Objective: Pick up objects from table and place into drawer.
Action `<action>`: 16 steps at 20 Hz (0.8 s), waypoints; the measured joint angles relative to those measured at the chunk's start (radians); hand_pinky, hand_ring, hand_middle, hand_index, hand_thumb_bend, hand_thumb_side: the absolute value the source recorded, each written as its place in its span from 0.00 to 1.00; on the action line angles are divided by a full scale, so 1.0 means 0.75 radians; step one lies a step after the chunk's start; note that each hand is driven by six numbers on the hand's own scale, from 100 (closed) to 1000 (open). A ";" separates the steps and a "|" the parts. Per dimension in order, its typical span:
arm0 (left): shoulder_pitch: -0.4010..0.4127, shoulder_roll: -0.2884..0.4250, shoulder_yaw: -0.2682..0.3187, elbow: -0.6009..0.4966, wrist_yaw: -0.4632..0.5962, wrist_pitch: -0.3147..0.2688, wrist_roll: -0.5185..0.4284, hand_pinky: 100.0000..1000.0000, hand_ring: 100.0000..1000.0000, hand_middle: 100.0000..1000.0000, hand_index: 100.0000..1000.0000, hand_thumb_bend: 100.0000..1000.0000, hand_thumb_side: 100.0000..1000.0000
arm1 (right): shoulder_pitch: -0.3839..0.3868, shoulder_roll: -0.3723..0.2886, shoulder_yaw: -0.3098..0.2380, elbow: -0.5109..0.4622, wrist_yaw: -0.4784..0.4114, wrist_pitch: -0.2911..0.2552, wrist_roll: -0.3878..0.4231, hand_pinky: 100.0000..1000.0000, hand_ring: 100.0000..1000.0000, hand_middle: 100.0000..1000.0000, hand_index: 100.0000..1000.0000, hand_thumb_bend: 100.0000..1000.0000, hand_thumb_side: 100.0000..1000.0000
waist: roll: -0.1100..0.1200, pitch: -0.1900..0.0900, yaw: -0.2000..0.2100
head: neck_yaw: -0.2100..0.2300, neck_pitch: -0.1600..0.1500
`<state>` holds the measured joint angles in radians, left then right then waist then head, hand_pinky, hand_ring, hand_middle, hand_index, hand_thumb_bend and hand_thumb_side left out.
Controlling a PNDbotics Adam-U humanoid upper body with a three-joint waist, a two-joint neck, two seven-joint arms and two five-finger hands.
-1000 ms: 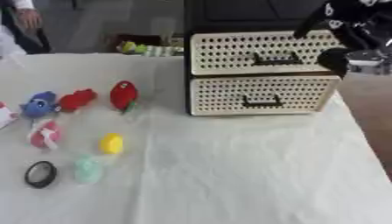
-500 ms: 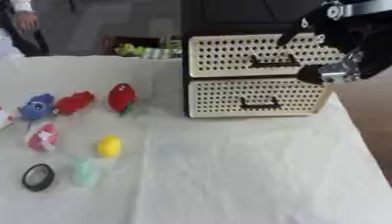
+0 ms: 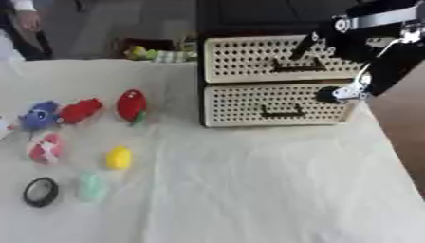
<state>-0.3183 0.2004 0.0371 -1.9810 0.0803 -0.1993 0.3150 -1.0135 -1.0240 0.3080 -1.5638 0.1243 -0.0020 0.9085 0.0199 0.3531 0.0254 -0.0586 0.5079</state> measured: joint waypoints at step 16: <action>0.000 -0.012 -0.006 0.000 0.003 0.005 -0.011 0.43 0.51 0.61 0.75 0.00 0.96 | -0.069 0.104 0.026 0.183 0.099 0.072 0.000 0.00 0.00 0.00 0.87 0.47 0.25 | 0.003 0.012 0.008 | -0.014 0.000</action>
<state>-0.3183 0.1915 0.0327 -1.9810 0.0825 -0.1954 0.3067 -1.0653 -0.9460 0.3277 -1.4267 0.1982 0.0518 0.9085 0.0222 0.3621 0.0314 -0.0691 0.5078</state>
